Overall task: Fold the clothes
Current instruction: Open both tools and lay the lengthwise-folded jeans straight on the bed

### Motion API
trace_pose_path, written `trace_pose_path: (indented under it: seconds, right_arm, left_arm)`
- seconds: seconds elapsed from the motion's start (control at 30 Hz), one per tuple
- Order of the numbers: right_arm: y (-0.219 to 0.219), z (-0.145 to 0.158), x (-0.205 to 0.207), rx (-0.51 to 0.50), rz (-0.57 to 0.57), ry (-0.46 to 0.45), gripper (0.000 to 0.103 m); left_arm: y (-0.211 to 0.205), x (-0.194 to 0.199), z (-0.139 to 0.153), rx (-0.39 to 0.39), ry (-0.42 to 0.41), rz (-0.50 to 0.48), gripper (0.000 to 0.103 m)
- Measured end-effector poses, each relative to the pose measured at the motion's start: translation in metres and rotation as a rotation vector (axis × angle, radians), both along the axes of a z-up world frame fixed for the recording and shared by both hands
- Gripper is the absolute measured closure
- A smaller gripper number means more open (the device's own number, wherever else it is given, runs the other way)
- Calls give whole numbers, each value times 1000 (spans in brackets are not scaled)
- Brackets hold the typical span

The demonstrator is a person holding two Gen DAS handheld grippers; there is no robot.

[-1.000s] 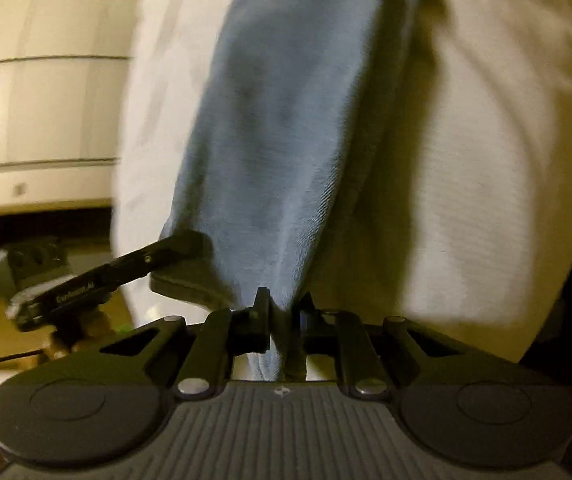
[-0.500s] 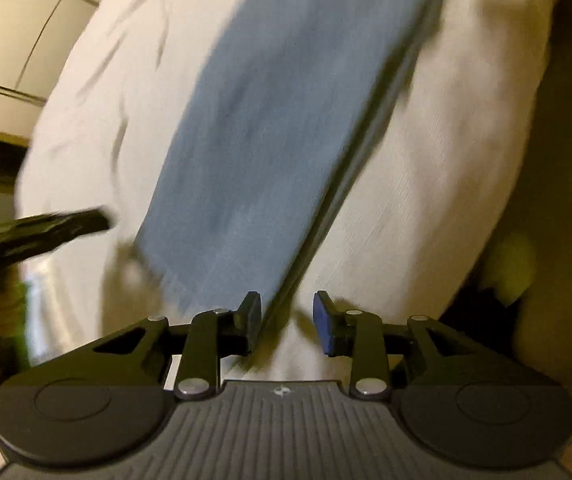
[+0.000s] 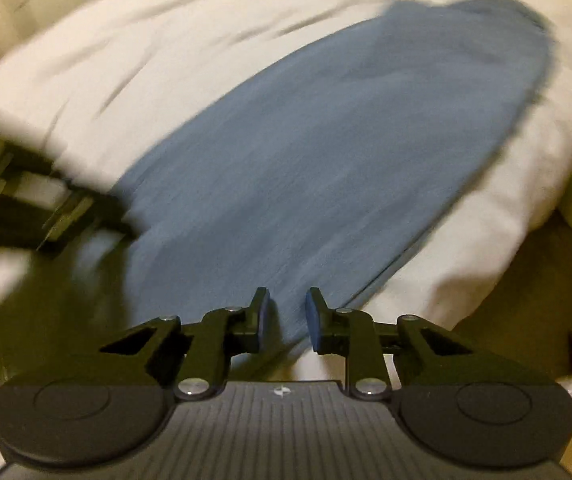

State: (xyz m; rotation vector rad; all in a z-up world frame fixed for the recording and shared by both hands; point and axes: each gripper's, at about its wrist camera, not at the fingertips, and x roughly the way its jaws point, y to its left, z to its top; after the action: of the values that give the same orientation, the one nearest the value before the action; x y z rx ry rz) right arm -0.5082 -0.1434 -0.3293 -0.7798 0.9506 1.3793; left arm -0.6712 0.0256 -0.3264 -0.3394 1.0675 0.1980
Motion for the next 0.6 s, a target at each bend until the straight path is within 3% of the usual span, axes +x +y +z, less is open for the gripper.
trace_pose_path:
  seconds: [0.1, 0.27, 0.37, 0.47, 0.53, 0.6]
  right_arm:
    - [-32, -3, -28, -37, 70, 45, 80]
    - [-80, -10, -84, -156, 132, 201, 80]
    - [-88, -4, -70, -176, 26, 365, 77]
    - [-79, -3, -29, -130, -152, 526, 67]
    - [-78, -1, -21, -85, -199, 565, 66]
    - [-78, 1, -16, -39, -239, 597, 66]
  left_arm:
    - [-20, -33, -7, -17, 26, -17, 82]
    - [-31, -93, 3, -69, 105, 68, 83]
    - [-22, -115, 22, -113, 102, 158, 81]
    - [-8, -126, 37, -124, 43, 269, 74]
    - [2, -120, 36, -137, 10, 312, 74]
    - [2, -108, 29, -122, 26, 288, 74]
